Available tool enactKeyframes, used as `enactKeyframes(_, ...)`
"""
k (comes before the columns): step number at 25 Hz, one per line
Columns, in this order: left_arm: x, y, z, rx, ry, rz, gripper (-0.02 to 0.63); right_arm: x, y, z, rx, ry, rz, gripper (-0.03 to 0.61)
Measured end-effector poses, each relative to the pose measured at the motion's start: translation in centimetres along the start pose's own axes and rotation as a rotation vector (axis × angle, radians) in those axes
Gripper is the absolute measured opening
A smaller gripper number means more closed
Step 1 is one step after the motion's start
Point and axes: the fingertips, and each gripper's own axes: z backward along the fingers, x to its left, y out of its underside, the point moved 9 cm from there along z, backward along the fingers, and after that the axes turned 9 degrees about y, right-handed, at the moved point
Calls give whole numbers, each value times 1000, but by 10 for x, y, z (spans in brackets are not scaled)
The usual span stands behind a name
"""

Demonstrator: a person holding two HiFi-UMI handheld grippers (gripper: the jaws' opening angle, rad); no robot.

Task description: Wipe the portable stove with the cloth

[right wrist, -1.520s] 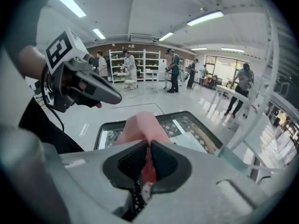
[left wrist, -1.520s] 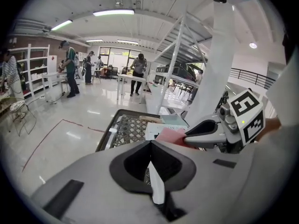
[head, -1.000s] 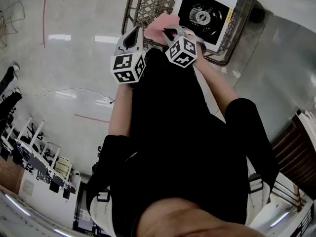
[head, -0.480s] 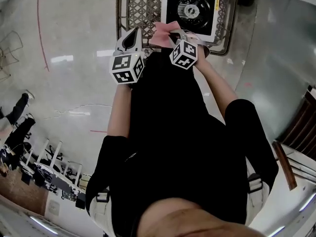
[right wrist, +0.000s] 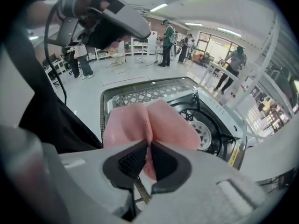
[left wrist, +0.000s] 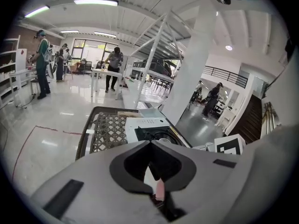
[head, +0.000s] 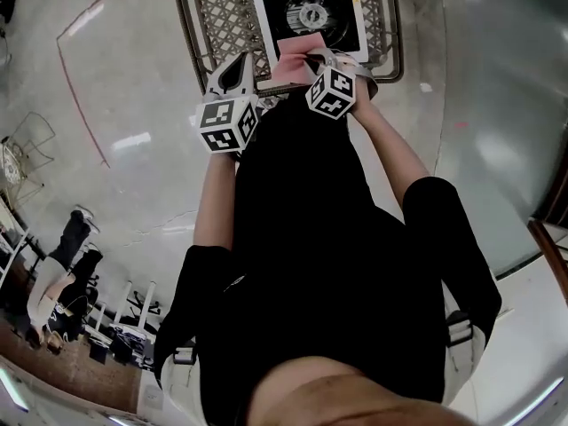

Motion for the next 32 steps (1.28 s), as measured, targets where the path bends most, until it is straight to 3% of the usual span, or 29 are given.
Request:
enactKeyframes(11, -22, -7, -31, 56, 93, -69, 0, -15, 34, 10, 31, 81, -127, 25)
enactKeyframes(32, -58, -19, -75, 103, 187, -128, -1, -36, 97, 35, 106, 160, -274, 25)
